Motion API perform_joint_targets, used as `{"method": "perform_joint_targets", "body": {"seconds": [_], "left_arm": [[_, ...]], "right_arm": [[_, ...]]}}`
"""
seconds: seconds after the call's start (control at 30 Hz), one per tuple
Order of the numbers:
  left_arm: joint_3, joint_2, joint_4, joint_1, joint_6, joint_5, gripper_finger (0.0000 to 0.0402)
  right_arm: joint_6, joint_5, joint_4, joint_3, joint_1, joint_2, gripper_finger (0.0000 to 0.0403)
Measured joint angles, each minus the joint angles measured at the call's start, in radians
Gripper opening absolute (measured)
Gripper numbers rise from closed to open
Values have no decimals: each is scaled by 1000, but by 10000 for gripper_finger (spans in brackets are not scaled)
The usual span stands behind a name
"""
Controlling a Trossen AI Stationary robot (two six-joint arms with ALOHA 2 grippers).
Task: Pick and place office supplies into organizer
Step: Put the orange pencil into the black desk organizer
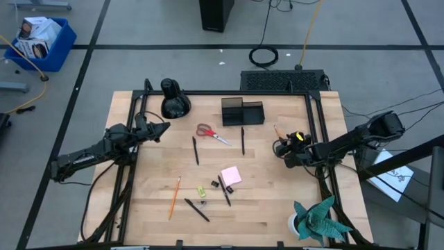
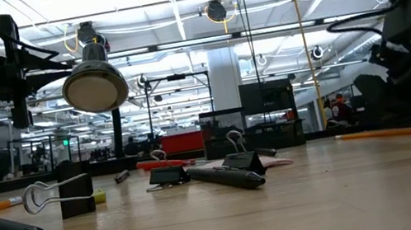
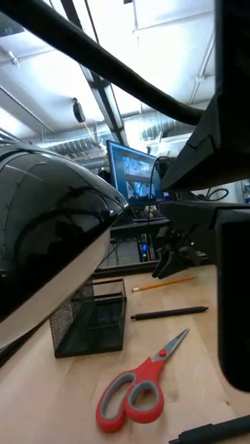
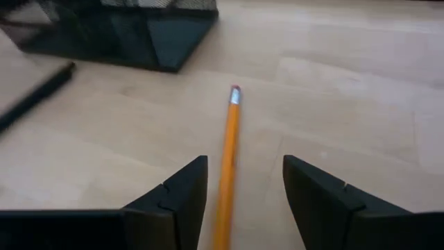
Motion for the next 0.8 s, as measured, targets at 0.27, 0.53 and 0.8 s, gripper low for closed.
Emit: {"method": "perform_joint_targets", "body": {"seconds": [0.27,0.53,0.8], "left_arm": [[0,0,0,0,-1,-4,35],[0,0,0,0,5,-11,35],[0,0,0,0,4,-8,35]], "right_arm": [[-48,-58,165,1,-16,172,176],[-51,-12,287,2,-7,298,175],[-21,37,348,2,-6,402,151]]}}
